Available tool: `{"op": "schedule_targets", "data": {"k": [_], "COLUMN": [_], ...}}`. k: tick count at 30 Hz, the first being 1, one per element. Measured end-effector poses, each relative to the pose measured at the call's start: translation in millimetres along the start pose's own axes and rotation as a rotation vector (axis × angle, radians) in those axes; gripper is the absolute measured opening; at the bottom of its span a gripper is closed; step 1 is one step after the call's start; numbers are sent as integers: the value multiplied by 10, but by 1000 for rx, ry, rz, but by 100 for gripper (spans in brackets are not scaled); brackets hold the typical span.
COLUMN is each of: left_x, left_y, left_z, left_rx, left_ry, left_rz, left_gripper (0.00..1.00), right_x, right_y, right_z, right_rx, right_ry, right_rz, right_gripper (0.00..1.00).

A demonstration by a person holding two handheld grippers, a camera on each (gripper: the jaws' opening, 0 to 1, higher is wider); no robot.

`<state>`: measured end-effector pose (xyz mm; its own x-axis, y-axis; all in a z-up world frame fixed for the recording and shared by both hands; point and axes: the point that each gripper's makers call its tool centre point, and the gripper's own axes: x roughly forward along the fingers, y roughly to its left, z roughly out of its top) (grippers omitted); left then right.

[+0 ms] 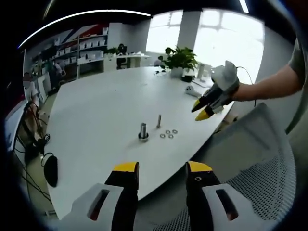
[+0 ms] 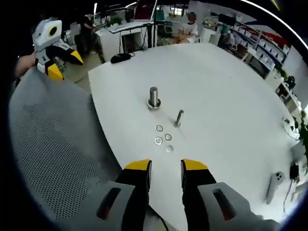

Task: Place the washer onto the threaded stud by aligning its center hole with the stud, sliding it down to the base, and recovering from edge contact or off-axis alignment until the washer reaches the visible bottom stop.

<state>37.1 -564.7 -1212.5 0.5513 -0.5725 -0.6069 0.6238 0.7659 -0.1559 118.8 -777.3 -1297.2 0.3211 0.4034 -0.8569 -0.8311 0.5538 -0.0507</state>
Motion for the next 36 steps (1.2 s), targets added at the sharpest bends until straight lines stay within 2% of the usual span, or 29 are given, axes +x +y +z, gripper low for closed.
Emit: {"op": "schedule_targets", "data": {"k": [7, 12, 15, 19, 23, 27, 29, 32, 36], "left_x": [11, 16, 15, 12, 11, 8, 16, 8, 7], "left_y": [0, 10, 11, 13, 3, 30, 40, 27, 26], "left_z": [-21, -37, -37, -27, -20, -18, -33, -14, -9], "left_rx": [2, -6, -6, -6, -5, -21, -30, -18, -21], "left_ry": [11, 18, 18, 12, 9, 2, 12, 0, -1], "left_rz": [-5, -2, -1, -1, -5, -2, 0, 0, -1], "left_gripper": [37, 36, 36, 36, 36, 36, 36, 35, 35], "right_x": [319, 539, 637, 679, 706, 765, 784, 788, 807], "right_y": [-91, -151, -161, -144, -138, -109, -90, -99, -139], "right_z": [-27, -44, -96, -70, -117, -156, -177, -157, -134], "right_rx": [-22, 49, 13, 5, -26, 12, -17, -112, -102], "right_ry": [67, 97, 144, 148, 166, 173, 193, 200, 195], "right_rz": [40, 71, 73, 84, 90, 110, 113, 105, 106], "right_gripper": [26, 26, 26, 26, 26, 27, 27, 26, 22]}}
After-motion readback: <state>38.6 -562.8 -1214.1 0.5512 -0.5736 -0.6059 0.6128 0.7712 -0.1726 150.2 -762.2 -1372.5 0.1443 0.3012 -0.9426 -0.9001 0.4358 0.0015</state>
